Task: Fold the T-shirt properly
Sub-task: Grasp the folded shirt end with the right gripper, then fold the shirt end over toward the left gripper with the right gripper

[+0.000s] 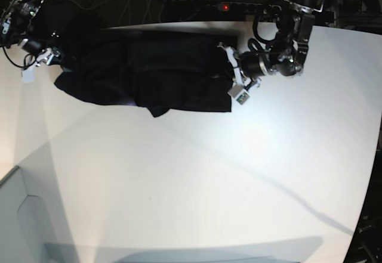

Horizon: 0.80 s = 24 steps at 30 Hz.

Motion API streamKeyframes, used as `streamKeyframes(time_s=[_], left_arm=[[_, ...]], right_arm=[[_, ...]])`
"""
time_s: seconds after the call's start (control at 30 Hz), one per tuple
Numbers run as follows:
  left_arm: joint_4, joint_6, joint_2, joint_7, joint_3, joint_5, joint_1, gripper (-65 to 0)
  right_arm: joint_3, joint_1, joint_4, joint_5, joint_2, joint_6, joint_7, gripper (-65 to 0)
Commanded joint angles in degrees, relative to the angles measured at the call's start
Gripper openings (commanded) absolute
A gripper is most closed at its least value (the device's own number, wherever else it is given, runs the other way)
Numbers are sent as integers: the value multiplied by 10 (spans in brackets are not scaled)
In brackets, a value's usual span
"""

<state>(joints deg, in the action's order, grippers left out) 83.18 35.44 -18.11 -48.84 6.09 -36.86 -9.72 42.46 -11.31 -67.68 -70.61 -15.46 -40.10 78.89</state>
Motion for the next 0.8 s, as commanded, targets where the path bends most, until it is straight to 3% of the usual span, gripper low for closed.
streamKeyframes(time_s=[0.0,0.13,0.33,0.57,0.67,0.77], left_arm=[[0,-31,-10,-76,0,87,-11,-641],[57,-31,-9,-76,0,77,-16,-641],[136,-31,-21,-75,-5,-19,-16,-642],[234,-26,-24,-74,-117,-92,-56,-641],[242,-30,-24,-79,-159,-92,-71,-643],[204,-31,-24,-79,-169,-51,-79,-644]], right_arm=[[-7,0,6,29,-5,1,11,-641],[-16,8,5,29,-10,1,11,-650],[-16,23,5,29,-17,1,11,-650],[-15,45,3,29,-18,1,11,-650],[-16,49,-38,29,-15,1,11,-650],[-16,48,-112,29,-13,1,11,-650]])
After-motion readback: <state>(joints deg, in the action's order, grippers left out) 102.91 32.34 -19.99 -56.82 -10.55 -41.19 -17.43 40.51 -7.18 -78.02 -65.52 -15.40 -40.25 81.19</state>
